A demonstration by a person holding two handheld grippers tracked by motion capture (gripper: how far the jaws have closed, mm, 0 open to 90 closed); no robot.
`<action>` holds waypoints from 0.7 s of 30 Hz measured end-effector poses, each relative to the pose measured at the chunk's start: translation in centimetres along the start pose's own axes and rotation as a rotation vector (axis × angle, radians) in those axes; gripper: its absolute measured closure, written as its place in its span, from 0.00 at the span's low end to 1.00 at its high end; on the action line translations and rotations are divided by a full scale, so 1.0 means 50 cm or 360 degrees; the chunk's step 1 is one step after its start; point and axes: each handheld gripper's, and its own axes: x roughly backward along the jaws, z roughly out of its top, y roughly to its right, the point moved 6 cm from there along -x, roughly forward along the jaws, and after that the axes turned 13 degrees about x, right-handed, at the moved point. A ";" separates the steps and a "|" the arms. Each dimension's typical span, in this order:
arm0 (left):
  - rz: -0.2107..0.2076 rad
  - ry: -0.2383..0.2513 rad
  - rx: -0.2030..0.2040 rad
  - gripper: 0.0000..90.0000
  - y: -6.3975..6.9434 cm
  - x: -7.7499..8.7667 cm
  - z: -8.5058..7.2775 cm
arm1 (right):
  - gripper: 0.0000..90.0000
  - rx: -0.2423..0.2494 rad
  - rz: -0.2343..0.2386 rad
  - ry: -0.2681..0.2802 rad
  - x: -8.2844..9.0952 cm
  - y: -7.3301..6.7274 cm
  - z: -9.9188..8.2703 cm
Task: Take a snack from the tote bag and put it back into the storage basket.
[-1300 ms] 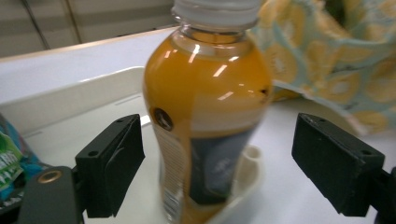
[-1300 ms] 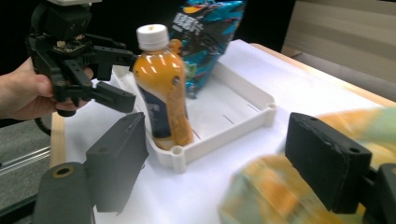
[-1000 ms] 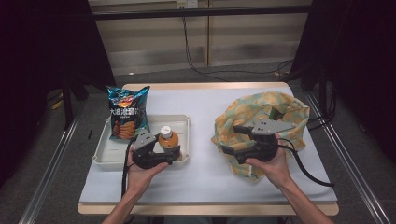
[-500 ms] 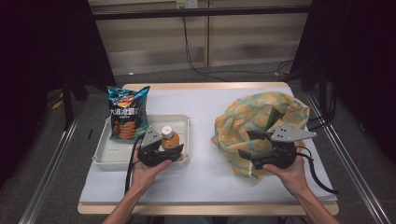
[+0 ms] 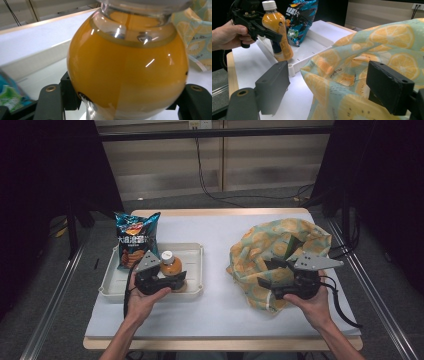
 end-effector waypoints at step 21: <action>0.0194 0.0003 0.0077 0.38 -0.140 0.117 -0.018 | 0.20 -0.0013 0.0019 -0.0004 -0.005 -0.004 -0.001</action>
